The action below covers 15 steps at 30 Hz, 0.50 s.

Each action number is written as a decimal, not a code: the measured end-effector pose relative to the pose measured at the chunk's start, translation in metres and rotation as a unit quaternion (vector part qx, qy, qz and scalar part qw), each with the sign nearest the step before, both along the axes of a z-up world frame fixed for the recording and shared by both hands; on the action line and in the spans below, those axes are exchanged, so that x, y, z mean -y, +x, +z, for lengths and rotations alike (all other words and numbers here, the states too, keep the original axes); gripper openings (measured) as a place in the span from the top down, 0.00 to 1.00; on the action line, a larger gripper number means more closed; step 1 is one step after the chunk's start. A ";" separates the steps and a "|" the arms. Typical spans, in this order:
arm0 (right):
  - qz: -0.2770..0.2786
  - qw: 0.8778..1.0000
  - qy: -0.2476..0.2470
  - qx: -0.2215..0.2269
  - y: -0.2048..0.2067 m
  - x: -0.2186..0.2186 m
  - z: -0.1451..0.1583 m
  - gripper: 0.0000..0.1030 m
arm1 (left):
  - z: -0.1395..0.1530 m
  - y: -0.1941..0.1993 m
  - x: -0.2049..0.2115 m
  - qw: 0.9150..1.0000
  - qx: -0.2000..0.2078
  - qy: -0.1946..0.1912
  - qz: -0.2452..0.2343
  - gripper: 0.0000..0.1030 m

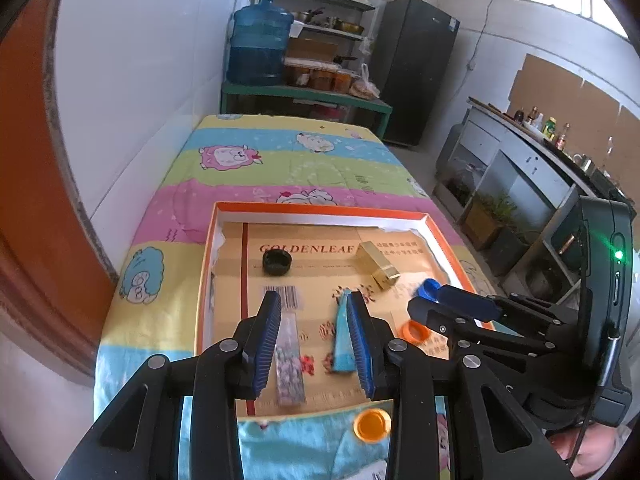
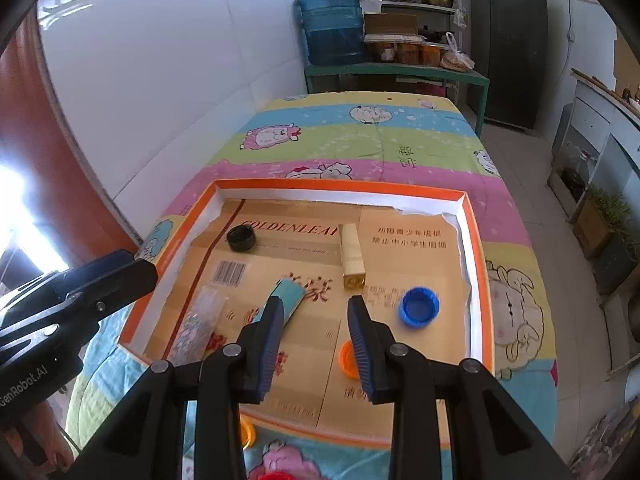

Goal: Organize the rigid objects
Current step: 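Withdraw both tools from the tray toward the white card and white lid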

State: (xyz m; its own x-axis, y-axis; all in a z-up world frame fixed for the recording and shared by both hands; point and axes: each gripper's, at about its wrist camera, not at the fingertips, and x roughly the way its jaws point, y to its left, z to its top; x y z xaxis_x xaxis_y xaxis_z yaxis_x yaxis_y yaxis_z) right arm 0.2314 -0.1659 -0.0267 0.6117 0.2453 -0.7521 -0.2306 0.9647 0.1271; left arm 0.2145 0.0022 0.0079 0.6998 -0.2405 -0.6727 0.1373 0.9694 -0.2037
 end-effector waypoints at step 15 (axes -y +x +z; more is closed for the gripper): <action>0.004 1.000 0.011 0.018 -0.057 -0.002 0.017 0.68 | 0.016 -0.057 -0.007 1.000 0.021 -0.001 0.002 0.66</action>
